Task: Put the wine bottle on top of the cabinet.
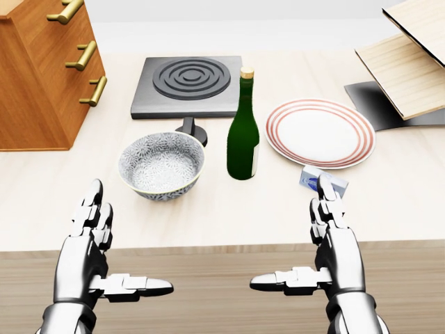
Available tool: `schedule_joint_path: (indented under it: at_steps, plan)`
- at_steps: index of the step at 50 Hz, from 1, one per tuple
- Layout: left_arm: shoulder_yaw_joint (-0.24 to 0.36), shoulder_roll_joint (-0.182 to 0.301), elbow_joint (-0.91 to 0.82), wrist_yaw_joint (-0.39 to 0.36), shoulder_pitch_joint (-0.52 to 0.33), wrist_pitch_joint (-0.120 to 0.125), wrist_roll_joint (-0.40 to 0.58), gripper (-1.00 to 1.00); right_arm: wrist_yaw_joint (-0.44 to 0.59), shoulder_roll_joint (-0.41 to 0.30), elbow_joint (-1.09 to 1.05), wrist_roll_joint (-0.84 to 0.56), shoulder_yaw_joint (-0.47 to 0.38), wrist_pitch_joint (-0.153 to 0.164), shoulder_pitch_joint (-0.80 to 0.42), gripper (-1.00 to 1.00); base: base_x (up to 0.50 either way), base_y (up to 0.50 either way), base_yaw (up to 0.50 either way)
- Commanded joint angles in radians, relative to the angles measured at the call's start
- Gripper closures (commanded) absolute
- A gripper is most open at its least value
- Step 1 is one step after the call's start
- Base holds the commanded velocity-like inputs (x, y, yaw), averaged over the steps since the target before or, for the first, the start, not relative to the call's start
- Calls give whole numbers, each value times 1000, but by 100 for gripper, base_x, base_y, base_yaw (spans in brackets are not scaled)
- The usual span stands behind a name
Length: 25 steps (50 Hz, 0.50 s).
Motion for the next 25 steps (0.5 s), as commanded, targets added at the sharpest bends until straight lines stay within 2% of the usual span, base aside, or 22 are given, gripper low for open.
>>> schedule_joint_path:
  at_steps: [1,8,9,11,15,16,19,20,21,23,25]
  plan:
    - [2,-1,-5,4,0,-3,1,-100,-1,-1,4,5,-7,-1,-2,-100,4,20,0]
    - [14,-3,-23,3,7,-1,-31,-100,-4,-2,3,-1,-3,1,-1,-100,19,46,0]
    - [19,-3,-28,16,8,-18,-28,-100,-4,-2,6,2,-5,1,-3,-100,22,50,0]
    - [29,-4,-44,17,11,-9,-51,-100,-5,-2,10,4,-7,2,-5,-100,21,50,0]
    - [39,0,-68,22,22,-19,-69,-100,-5,-2,3,5,-5,3,-1,-100,22,50,0]
    - [43,0,-78,27,27,-31,-70,-100,-5,-1,1,4,-5,2,1,-100,21,50,0]
    - [81,-2,-101,81,34,-43,-81,-100,-5,-2,3,5,-6,3,-2,-100,21,50,0]
    - [100,-2,-105,110,36,-56,-84,-100,-5,-2,4,6,-7,4,-2,-100,21,47,0]
    - [111,0,-107,118,36,-55,-100,-100,-5,-2,5,6,-7,4,-2,-100,21,36,0]
    - [138,1,-119,172,47,-76,-93,-100,-4,-2,3,5,-5,5,-1,-100,7,3,0]
    - [154,0,-126,199,55,-78,-103,-100,-3,-2,1,7,-6,2,1,-100,0,0,0]
